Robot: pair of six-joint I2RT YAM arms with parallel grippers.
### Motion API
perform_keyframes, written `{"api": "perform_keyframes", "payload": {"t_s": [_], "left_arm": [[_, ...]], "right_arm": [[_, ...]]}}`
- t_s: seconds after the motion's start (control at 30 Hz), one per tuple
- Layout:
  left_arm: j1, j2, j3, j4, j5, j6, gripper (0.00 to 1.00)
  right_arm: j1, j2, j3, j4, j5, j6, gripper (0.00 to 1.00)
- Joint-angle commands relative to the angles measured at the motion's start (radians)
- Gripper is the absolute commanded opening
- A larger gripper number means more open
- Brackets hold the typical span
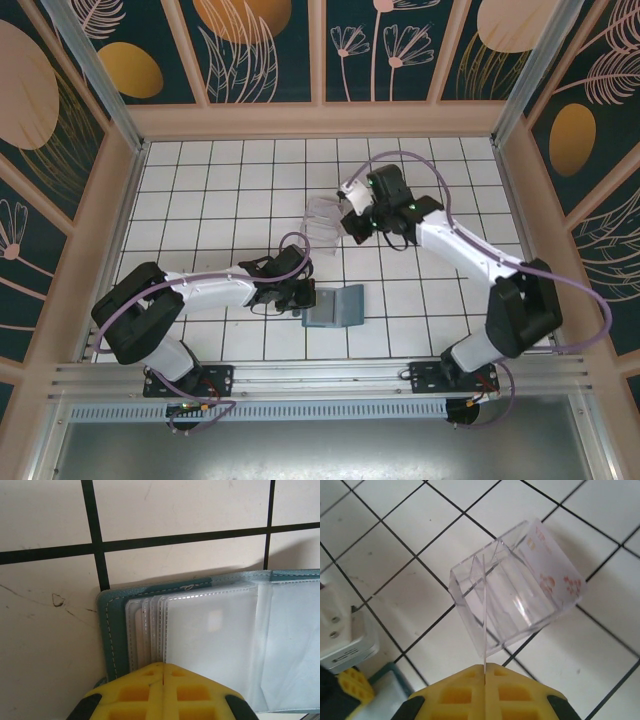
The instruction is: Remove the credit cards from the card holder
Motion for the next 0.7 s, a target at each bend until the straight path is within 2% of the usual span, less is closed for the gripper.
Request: {"api": "perform_keyframes", "payload": {"t_s": [0.0, 0.27, 0.67], "left_arm": [[0.000, 0.012, -0.027, -0.072, -0.011, 0.018, 0.05], [0.000, 0.017, -0.020, -0.095, -0.019, 0.019, 0.05], [0.001, 0.029, -0.001, -0.113, -0.030, 0.010, 0.05]], "right_arm": [[-0.002, 0.091, 0.119, -0.115, -0.001, -0.225, 0.00], [-0.004, 0.313, 0.380, -0.237, 0.055, -0.349, 0.00], [-0.004, 0.510, 0.641, -0.381, 0.151, -0.450, 0.00]]}}
